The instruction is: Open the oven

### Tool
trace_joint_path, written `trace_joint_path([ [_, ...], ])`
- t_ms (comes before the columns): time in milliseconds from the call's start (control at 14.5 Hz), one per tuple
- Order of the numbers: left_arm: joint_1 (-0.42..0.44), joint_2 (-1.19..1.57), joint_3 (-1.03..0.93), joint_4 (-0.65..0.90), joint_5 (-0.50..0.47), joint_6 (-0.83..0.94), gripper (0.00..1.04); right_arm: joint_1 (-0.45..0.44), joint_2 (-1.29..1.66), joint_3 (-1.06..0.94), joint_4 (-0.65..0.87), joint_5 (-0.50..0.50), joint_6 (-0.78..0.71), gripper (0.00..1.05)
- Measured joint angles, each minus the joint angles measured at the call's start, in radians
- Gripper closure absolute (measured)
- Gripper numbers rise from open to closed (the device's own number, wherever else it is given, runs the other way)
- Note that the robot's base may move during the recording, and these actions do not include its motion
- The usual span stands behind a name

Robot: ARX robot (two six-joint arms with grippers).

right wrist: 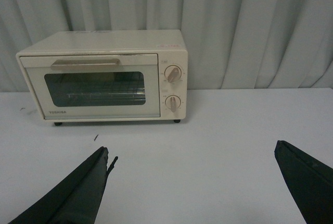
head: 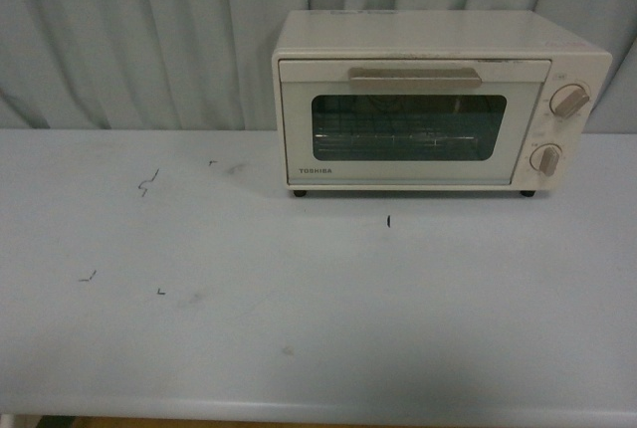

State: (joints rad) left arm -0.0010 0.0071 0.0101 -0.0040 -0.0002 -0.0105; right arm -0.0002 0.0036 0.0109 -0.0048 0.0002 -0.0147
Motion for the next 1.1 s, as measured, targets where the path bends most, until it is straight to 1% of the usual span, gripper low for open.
trace_joint_path([
  [1100, 0.0, 0.0, 0.0, 0.001, 0.0, 0.0, 0.07, 0.0, 0.0, 0.0, 0.001, 0.0, 0.0, 0.06],
])
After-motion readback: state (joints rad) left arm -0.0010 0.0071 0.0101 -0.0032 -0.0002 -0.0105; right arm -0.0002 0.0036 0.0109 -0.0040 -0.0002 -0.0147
